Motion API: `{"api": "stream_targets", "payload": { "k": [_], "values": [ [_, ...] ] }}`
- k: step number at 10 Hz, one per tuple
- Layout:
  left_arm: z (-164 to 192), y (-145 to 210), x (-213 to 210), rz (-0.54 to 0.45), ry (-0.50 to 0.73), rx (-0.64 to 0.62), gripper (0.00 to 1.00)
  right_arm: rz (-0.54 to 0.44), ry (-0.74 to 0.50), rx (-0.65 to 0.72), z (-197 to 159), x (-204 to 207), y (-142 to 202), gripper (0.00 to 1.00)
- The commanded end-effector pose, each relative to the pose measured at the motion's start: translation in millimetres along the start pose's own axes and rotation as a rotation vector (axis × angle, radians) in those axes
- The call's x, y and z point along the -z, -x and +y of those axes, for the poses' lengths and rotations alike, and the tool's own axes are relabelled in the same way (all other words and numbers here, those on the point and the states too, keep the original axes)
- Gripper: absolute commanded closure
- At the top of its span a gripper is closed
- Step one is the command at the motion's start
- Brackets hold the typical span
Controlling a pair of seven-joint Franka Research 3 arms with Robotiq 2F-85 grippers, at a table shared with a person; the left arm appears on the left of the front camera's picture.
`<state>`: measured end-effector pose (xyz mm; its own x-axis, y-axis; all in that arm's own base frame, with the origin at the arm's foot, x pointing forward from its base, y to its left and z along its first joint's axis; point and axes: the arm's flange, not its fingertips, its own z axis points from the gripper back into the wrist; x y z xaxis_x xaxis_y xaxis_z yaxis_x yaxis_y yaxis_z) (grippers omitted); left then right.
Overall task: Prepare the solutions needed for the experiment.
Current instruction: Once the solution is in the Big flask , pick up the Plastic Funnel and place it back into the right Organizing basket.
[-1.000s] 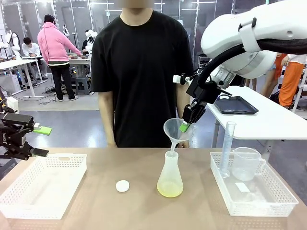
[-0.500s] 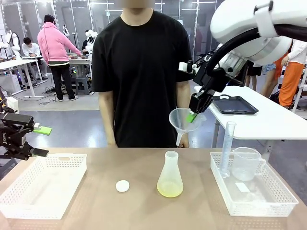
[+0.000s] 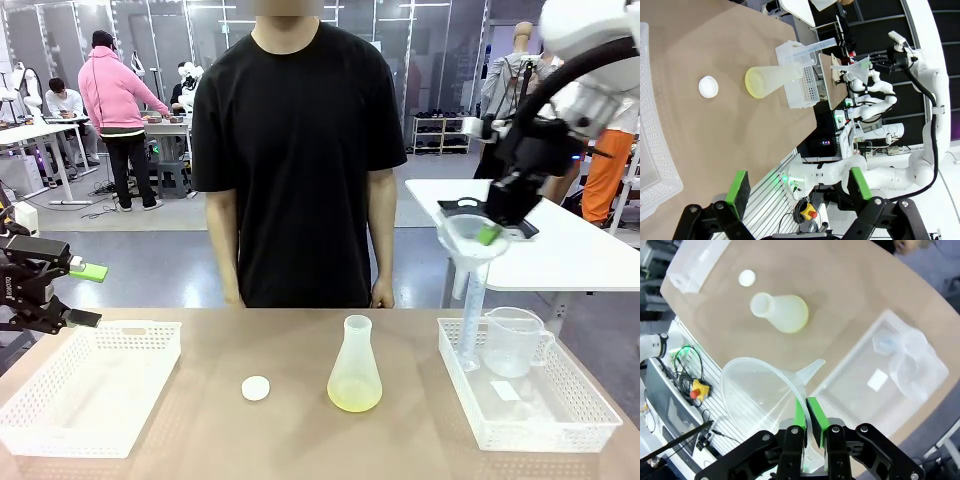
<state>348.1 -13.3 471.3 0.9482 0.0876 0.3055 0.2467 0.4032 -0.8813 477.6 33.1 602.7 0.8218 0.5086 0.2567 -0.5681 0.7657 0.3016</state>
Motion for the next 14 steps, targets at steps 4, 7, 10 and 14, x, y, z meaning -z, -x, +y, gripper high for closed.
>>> {"api": "stream_targets", "payload": {
  "k": [4, 7, 10, 14],
  "values": [
    [-3.2, -2.1, 1.5, -0.008, 0.025, -0.003, 0.00, -0.003, -0.043, 0.206, -48.9, 6.9, 56.8, 1.00],
    [-3.2, -2.1, 1.5, -0.008, 0.025, -0.003, 0.00, 0.016, -0.022, 0.160, -56.2, 2.9, 53.9, 1.00],
    [-3.2, -2.1, 1.5, -0.008, 0.025, -0.003, 0.00, 0.076, -0.075, 0.227, -73.3, 27.8, 56.8, 0.94],
    [-3.2, -2.1, 1.5, -0.008, 0.025, -0.003, 0.00, 0.156, -0.156, 0.405, -108.7, 74.4, 68.4, 0.94]
  ]
}}
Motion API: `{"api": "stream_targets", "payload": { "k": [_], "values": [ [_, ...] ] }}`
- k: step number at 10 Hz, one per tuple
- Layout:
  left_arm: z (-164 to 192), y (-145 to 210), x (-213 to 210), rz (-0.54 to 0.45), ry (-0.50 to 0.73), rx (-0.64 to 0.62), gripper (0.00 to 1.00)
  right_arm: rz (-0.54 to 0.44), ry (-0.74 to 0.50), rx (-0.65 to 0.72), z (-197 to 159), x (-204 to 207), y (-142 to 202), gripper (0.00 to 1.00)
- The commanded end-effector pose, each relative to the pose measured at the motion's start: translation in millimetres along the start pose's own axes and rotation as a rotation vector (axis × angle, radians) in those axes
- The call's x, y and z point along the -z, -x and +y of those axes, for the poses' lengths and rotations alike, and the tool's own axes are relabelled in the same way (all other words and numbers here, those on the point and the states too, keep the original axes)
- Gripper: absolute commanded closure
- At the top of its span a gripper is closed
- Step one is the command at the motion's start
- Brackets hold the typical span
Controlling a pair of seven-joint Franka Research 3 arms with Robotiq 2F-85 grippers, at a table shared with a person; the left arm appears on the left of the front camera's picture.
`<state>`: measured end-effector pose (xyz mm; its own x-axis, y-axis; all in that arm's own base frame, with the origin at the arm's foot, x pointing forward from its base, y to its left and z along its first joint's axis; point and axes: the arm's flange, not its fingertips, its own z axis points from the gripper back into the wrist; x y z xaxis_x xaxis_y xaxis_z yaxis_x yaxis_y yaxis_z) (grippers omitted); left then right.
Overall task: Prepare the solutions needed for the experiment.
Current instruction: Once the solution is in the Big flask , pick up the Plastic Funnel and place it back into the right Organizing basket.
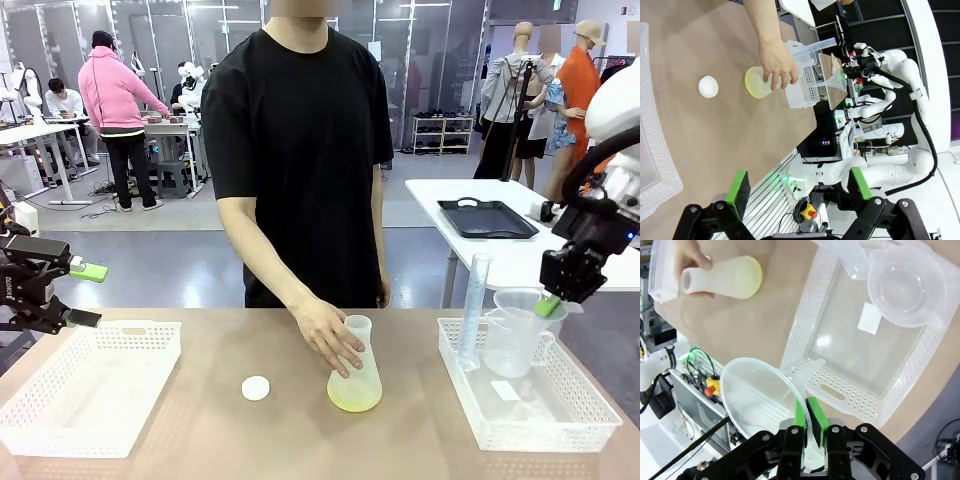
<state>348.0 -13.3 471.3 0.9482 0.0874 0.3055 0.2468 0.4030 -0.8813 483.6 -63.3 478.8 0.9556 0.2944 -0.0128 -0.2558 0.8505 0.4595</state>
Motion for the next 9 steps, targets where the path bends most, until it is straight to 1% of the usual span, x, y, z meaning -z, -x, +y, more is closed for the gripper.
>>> {"api": "stream_targets", "payload": {
  "k": [1, 2, 3, 5, 7, 9],
  "values": [
    [-3.1, -2.1, 1.5, -0.008, 0.025, -0.003, 0.00, 0.020, -0.010, 0.109, 3.0, 8.0, -11.1, 0.94],
    [-3.1, -2.1, 1.5, -0.008, 0.025, -0.003, 0.00, 0.033, 0.024, 0.154, -9.2, 21.2, -22.5, 0.94],
    [-3.1, -2.1, 1.5, -0.008, 0.025, -0.003, 0.00, 0.061, 0.030, 0.196, -17.2, 31.6, -29.7, 0.94],
    [-3.1, -2.1, 1.5, -0.008, 0.025, -0.003, 0.00, 0.125, 0.056, 0.257, -22.5, 45.7, -35.5, 0.94],
    [-3.1, -2.1, 1.5, -0.008, 0.025, -0.003, 0.00, 0.130, 0.104, 0.309, -28.7, 58.5, -37.8, 0.94],
    [-3.1, -2.1, 1.5, -0.008, 0.025, -0.003, 0.00, 0.134, 0.111, 0.337, -32.3, 65.5, -34.7, 0.94]
  ]
}}
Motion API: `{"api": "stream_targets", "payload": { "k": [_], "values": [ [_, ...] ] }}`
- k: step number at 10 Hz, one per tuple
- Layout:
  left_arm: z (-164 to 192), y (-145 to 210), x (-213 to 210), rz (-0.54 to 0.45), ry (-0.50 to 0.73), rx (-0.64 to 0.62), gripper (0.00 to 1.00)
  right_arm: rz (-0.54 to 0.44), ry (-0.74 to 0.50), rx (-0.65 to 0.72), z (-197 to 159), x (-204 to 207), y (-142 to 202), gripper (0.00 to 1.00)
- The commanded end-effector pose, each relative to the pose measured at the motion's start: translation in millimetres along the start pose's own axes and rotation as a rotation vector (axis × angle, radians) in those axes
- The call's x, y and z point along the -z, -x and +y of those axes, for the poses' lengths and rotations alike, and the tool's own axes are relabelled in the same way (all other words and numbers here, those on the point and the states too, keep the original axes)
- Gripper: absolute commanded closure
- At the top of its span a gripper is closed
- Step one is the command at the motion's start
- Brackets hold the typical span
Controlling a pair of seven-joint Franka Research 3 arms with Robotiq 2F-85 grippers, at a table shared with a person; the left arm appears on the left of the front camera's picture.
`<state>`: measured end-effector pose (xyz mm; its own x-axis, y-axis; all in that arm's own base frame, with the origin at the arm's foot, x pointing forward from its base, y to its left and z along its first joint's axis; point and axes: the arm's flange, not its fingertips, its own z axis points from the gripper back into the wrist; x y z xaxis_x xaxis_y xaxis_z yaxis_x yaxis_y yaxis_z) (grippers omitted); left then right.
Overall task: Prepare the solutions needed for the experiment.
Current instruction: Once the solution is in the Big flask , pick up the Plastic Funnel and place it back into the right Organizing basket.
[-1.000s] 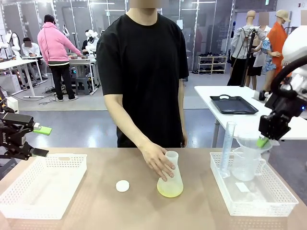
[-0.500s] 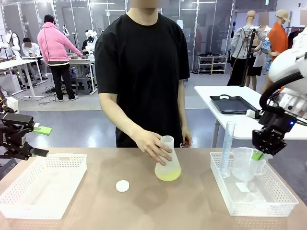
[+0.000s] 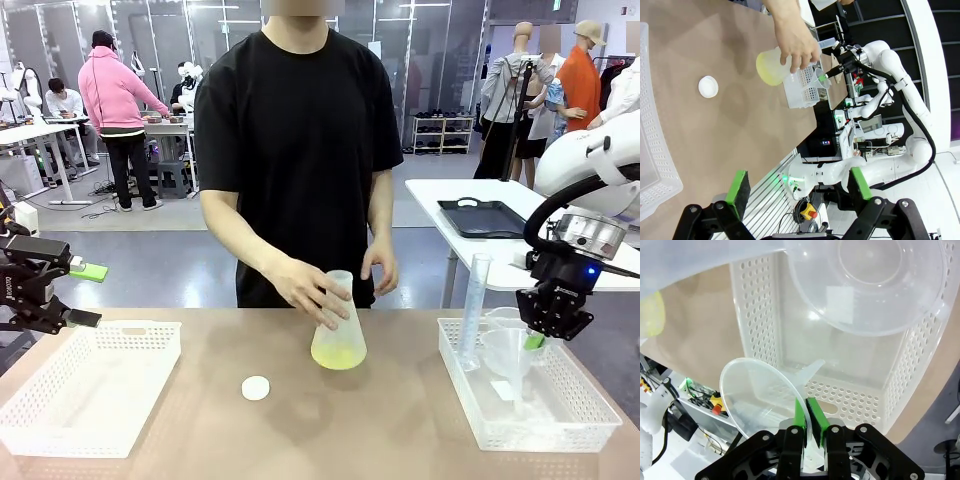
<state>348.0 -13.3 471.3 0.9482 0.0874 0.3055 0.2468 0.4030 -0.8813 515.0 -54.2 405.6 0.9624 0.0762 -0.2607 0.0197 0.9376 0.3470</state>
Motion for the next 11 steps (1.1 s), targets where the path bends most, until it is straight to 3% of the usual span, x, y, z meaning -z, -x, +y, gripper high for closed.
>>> {"api": "stream_targets", "payload": {
  "k": [1, 2, 3, 4, 11],
  "values": [
    [-3.1, -2.1, 1.5, -0.008, 0.025, -0.003, 0.00, -0.019, 0.032, 0.063, 0.3, 3.1, -0.4, 0.89],
    [-3.1, -2.1, 1.5, -0.008, 0.025, -0.003, 0.00, -0.032, 0.030, 0.067, 0.3, 4.3, 1.0, 0.75],
    [-3.1, -2.1, 1.5, -0.008, 0.025, -0.003, 0.00, -0.041, 0.027, 0.078, 0.3, 5.5, 2.1, 0.70],
    [-3.1, -2.1, 1.5, -0.008, 0.025, -0.003, 0.00, -0.049, 0.030, 0.081, 0.1, 6.3, 2.6, 0.55],
    [-3.1, -2.1, 1.5, -0.008, 0.025, -0.003, 0.00, -0.036, 0.013, 0.050, -4.4, 2.5, -2.5, 0.55]
  ]
}}
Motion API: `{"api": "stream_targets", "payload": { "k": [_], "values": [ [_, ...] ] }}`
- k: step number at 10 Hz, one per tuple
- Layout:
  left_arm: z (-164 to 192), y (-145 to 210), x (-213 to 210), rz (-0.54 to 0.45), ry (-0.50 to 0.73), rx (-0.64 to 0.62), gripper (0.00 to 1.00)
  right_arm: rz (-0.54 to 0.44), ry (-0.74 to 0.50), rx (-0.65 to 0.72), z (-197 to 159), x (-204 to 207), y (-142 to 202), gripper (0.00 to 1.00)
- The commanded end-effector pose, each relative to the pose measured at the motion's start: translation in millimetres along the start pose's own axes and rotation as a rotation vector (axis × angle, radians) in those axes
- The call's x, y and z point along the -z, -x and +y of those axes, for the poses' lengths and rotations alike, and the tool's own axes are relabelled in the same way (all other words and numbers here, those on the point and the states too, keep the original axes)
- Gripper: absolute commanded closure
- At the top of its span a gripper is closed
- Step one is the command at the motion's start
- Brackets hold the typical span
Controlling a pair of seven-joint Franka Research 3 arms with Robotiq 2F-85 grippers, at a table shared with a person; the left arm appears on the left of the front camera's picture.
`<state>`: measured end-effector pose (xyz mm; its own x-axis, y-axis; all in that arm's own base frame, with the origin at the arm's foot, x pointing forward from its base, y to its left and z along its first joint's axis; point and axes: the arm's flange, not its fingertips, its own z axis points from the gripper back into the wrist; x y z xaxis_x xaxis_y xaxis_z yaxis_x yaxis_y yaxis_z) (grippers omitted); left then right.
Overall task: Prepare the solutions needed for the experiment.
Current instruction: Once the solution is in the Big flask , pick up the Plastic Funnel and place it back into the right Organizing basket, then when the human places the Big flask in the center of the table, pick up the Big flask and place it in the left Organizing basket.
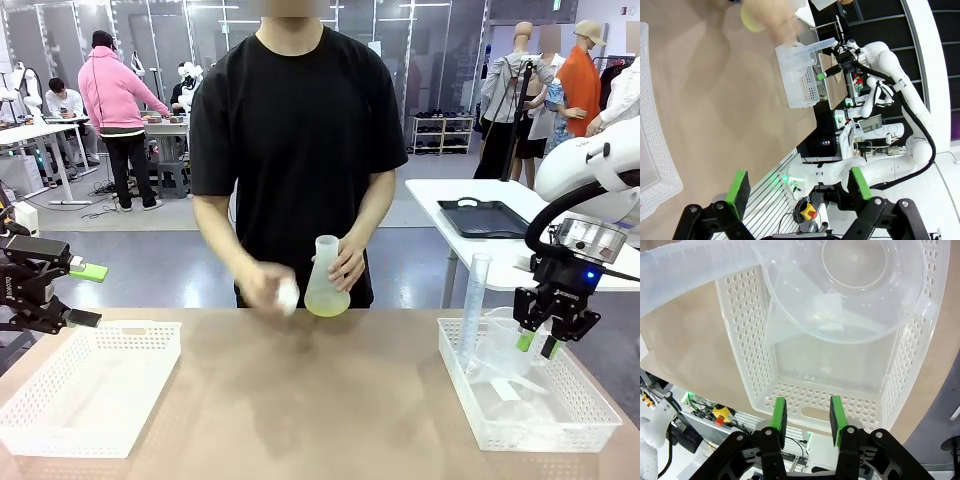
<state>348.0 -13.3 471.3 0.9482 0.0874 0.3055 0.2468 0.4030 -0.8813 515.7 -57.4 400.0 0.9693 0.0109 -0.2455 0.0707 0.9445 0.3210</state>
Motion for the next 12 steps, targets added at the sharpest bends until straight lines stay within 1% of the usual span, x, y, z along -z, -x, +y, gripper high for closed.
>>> {"api": "stream_targets", "payload": {
  "k": [1, 9, 10, 11, 12],
  "values": [
    [-3.1, -2.1, 1.5, -0.008, 0.025, -0.003, 0.00, 0.001, 0.000, -0.006, 0.5, -1.3, -0.6, 0.55],
    [-3.1, -2.1, 1.5, -0.008, 0.025, -0.003, 0.00, 0.000, 0.000, 0.000, 0.0, 0.0, 0.0, 0.55],
    [-3.1, -2.1, 1.5, -0.008, 0.025, -0.003, 0.00, -0.057, -0.063, -0.020, 9.0, -15.9, 19.4, 0.55],
    [-3.1, -2.1, 1.5, -0.008, 0.025, -0.003, 0.00, -0.114, -0.045, -0.038, 14.9, -28.6, 36.0, 0.55],
    [-3.1, -2.1, 1.5, -0.008, 0.025, -0.003, 0.00, -0.170, -0.064, -0.073, 22.1, -38.3, 51.7, 0.55]
  ]
}}
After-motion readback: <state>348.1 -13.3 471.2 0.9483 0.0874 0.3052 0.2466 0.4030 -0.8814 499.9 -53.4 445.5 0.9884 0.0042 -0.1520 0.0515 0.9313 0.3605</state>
